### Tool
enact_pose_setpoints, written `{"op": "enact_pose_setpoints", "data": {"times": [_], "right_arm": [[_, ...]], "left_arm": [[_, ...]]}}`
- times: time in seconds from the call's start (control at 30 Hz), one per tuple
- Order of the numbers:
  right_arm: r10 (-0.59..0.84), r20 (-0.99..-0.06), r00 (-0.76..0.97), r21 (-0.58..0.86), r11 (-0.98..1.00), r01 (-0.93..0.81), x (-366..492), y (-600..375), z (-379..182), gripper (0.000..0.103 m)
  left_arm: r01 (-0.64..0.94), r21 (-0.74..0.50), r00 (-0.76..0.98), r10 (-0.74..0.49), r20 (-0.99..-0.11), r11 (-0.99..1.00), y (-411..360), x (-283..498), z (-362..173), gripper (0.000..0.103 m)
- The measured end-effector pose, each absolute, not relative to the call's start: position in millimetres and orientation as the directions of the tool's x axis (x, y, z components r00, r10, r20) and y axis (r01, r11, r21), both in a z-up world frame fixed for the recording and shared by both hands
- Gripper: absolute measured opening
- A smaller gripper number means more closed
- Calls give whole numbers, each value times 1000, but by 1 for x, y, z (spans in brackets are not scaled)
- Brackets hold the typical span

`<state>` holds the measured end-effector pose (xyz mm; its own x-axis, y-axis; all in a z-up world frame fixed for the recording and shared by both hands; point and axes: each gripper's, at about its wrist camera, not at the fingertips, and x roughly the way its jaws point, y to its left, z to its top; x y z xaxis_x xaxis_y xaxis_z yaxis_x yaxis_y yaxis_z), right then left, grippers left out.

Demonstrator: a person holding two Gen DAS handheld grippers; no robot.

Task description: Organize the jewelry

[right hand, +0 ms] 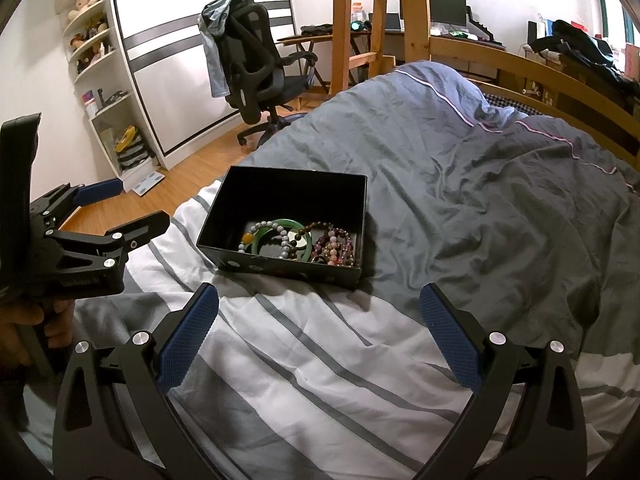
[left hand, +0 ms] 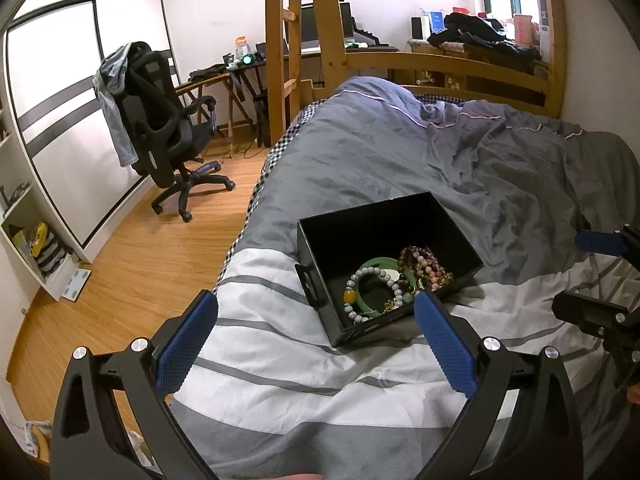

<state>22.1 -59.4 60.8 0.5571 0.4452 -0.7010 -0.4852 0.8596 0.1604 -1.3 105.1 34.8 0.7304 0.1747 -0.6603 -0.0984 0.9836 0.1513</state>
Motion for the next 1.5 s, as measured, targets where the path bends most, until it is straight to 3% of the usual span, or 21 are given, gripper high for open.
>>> {"op": "enact_pose_setpoints", "data": {"times": [1.5], "right_arm": [[452, -710, 540, 171, 855, -490, 21, -53, 54, 99]], "left_arm": [[-79, 187, 732, 184, -656, 979, 99, -3, 34, 97]]}}
